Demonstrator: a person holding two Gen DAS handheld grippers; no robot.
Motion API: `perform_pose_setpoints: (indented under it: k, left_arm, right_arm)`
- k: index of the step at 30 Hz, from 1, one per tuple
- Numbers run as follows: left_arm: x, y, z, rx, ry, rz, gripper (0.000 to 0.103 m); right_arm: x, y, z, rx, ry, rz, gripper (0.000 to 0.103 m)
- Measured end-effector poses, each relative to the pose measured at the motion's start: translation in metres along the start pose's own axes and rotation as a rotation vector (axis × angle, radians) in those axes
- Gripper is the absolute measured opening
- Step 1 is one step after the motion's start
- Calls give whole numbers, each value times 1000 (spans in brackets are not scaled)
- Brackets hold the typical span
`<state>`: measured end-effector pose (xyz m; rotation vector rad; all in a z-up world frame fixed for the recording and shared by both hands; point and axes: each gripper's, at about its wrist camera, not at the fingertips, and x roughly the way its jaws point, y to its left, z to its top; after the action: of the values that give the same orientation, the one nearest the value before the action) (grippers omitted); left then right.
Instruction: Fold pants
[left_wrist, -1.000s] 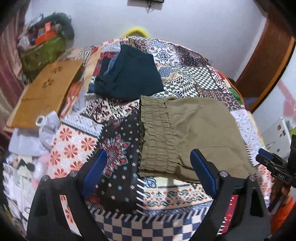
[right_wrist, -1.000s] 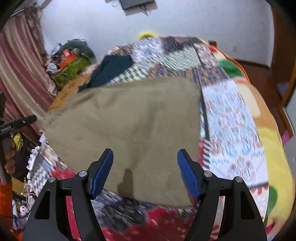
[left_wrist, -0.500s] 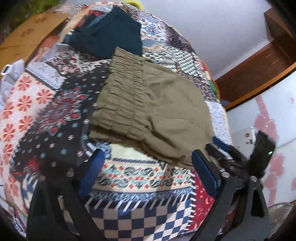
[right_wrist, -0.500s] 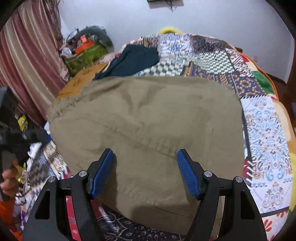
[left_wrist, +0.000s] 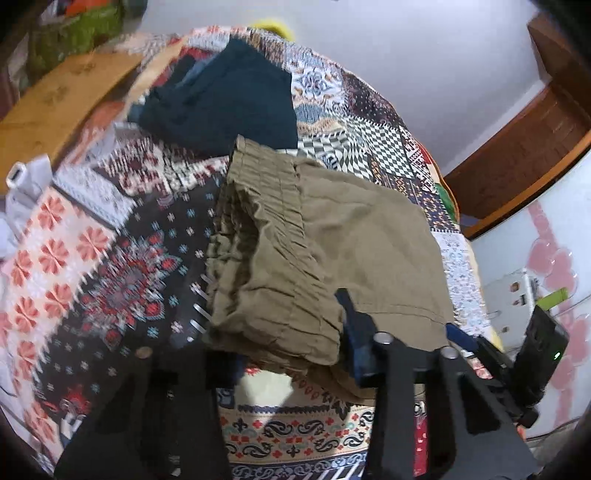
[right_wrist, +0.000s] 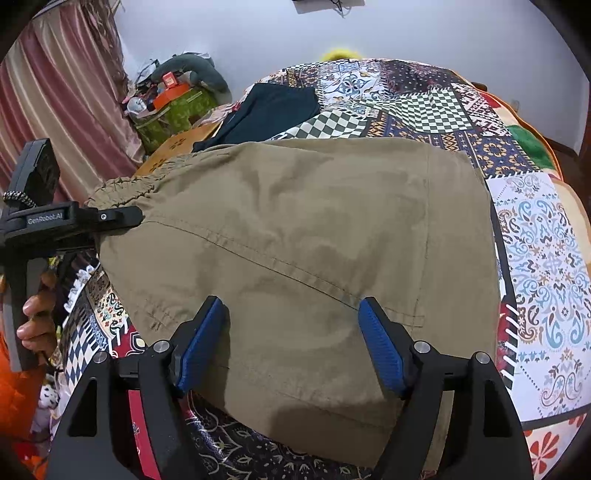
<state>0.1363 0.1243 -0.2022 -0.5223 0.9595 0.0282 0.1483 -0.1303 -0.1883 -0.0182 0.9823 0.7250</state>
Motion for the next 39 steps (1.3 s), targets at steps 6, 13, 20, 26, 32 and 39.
perform_pose_setpoints:
  k: [6,13,20,26,32,39]
  left_arm:
    - [-32,5,-3,41,-124,156,34]
    - [-75,2,3,139,-284,400,32]
    - [-91,-38,9,277,-377,439,32]
    - [-94,-87,14,366,-406,309,30]
    - [-82,-135,14,467,-356,155,28]
    - [-55,-165,10,502,-208,-18,27]
  right_arm:
    - [-14,-11,-6,70,-29,-10,73]
    - [-26,-21,-16,80,-21,-50,73]
    - [-27,-28,-23,93,-14,-63,73]
    - [-28,-31,-23,87,-17,-78,73]
    - [-29,-34,-24,93,-21,-74,73]
    - [-30,-35,-25,105,-26,-66,73]
